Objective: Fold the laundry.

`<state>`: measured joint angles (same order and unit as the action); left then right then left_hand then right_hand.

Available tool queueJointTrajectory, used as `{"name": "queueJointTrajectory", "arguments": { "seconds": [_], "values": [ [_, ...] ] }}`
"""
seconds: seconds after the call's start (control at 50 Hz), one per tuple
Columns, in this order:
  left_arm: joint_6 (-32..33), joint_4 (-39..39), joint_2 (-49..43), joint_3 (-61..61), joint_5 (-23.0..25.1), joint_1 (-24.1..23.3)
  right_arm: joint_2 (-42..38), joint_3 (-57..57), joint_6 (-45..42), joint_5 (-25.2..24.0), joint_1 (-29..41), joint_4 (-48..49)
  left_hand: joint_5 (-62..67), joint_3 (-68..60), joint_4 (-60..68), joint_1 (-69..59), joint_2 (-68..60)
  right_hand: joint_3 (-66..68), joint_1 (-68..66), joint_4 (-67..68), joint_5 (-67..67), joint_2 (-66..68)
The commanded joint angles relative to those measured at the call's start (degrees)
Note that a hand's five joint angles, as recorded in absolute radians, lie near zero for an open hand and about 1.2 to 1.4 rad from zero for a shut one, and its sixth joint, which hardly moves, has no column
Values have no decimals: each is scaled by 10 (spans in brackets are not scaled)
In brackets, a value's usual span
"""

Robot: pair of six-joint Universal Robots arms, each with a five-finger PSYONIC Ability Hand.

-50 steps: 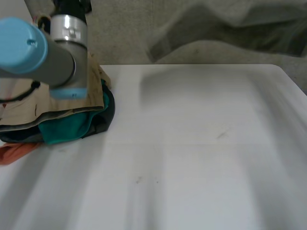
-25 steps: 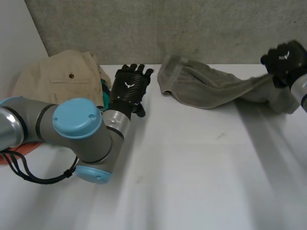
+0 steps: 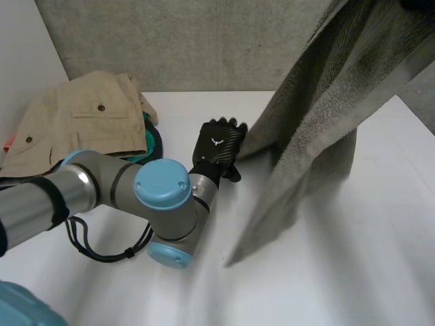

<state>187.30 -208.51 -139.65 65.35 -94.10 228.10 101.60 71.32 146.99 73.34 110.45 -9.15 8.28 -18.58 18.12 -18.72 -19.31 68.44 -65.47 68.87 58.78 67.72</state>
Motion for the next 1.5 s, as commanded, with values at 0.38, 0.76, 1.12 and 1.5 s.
{"name": "queueJointTrajectory", "arguments": {
  "seconds": [0.38,0.76,1.12,1.5],
  "values": [
    [-31,19,266,144,-37,128,-11,22,11,-35,-193,-35,617,-614,619,-613,-607,116,-145,111,112,123],
    [166,173,411,208,61,165,-234,-6,-132,-85,-325,-123,617,-614,619,-613,-607,116,-145,111,112,123],
    [242,73,46,-221,61,163,-448,-152,-33,78,-215,212,617,-614,619,-613,-607,116,-145,111,112,123],
    [177,-150,161,-115,34,171,-420,-124,88,111,-206,498,617,-614,619,-613,-607,116,-145,111,112,123]
  ]
}}
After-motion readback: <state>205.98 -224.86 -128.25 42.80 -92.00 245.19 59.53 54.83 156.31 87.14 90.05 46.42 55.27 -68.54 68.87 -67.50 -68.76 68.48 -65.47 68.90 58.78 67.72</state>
